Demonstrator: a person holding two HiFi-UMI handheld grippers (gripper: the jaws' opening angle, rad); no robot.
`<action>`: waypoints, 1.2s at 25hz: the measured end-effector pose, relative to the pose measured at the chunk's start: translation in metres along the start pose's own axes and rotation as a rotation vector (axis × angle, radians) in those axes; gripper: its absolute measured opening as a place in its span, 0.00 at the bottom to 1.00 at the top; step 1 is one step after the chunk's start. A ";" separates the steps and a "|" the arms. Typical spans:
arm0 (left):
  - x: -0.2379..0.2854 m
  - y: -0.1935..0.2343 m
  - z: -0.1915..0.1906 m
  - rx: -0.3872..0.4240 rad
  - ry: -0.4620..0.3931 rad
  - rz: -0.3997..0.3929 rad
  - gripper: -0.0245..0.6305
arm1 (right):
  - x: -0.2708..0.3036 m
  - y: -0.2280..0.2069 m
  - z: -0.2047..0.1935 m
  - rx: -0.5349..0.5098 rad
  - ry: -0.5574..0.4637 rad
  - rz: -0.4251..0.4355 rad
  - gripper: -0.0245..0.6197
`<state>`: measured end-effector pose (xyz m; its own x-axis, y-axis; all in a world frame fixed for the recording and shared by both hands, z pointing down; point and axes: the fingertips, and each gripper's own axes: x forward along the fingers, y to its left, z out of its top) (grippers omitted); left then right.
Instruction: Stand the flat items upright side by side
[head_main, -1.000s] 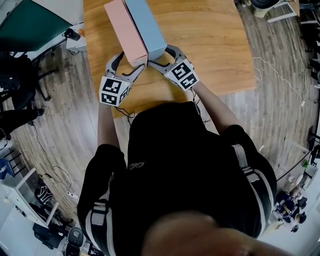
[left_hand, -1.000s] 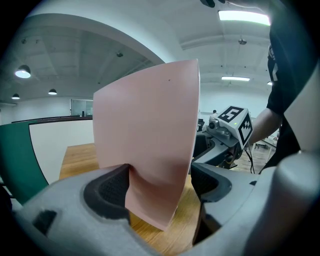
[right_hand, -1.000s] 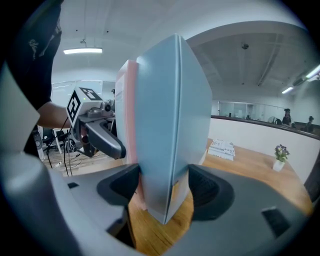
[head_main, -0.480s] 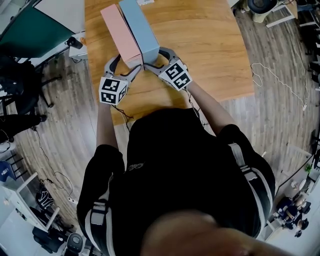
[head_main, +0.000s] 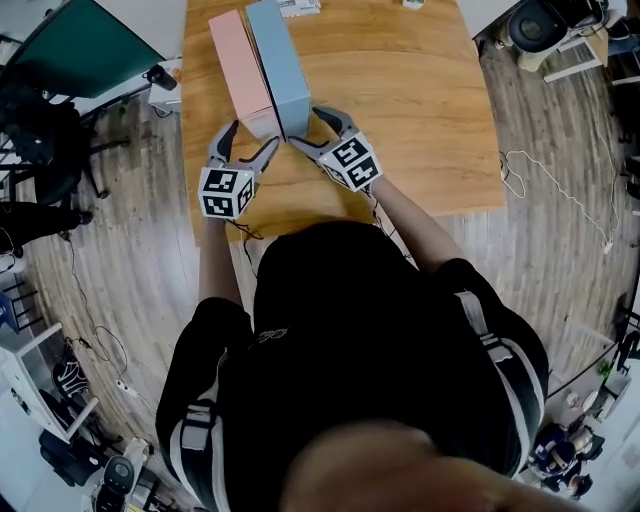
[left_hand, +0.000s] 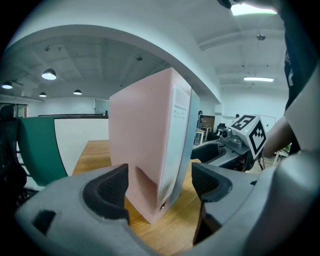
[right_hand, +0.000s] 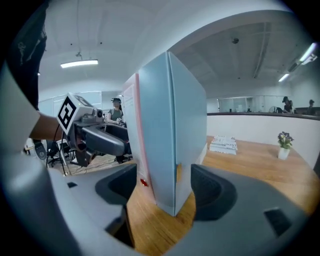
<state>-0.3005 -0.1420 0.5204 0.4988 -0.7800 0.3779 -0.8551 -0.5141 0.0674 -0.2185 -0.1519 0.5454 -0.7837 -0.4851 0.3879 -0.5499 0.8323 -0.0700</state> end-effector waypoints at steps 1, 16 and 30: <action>-0.004 -0.003 -0.004 -0.016 0.004 0.011 0.66 | -0.004 0.001 -0.003 0.003 0.005 0.003 0.57; -0.005 -0.090 -0.058 -0.087 0.104 -0.015 0.65 | -0.081 -0.003 -0.059 0.070 0.039 -0.055 0.53; 0.086 -0.214 -0.079 -0.136 0.209 -0.100 0.16 | -0.206 -0.065 -0.131 0.157 0.108 -0.465 0.05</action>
<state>-0.0859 -0.0705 0.6117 0.5534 -0.6299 0.5450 -0.8214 -0.5210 0.2319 0.0169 -0.0711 0.5901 -0.4155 -0.7575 0.5035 -0.8771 0.4803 -0.0012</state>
